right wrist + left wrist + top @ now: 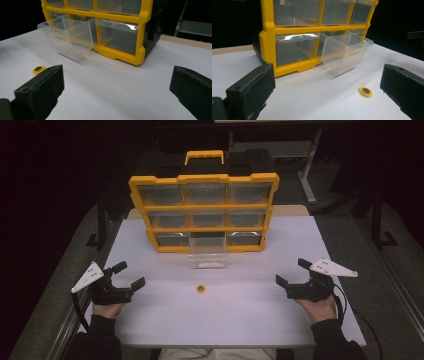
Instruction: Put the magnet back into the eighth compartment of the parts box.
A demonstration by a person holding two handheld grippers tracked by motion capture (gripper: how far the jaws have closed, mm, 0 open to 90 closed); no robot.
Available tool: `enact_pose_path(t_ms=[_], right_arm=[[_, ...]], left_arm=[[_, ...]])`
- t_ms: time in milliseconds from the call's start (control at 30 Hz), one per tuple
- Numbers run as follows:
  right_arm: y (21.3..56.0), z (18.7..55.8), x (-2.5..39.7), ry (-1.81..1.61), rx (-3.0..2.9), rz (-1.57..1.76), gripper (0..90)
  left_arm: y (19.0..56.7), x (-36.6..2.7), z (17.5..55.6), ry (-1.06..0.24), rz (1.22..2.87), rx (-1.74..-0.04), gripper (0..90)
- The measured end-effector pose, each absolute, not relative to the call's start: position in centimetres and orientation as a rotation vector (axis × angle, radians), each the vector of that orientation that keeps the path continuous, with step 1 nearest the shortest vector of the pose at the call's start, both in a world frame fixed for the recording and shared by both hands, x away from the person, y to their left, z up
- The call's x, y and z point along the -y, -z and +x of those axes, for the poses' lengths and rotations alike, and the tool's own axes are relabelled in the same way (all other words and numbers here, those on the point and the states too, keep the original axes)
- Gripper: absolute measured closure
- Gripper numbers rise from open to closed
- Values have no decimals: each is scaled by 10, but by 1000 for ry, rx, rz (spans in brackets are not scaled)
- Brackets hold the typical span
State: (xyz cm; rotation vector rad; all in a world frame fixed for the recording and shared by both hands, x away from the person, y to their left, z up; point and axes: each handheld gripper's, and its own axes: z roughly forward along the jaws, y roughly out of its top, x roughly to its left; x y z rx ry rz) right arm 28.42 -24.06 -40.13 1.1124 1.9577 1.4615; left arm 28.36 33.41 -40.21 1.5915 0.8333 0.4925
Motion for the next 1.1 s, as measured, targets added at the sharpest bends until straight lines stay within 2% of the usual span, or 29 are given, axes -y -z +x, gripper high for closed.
enact_pose_path(t_ms=[467,600,1100], right_arm=[[401,283,240,-1481,-1959,1098,0],[403,285,238,-1474,-1978,1111,0],[392,289,231,-1489,-2010,1092,0]], left_arm=[[403,-335,283,-489,1578,-838,0],[403,-339,282,-452,1539,-858,0],[403,-340,283,-485,1554,-866,0]])
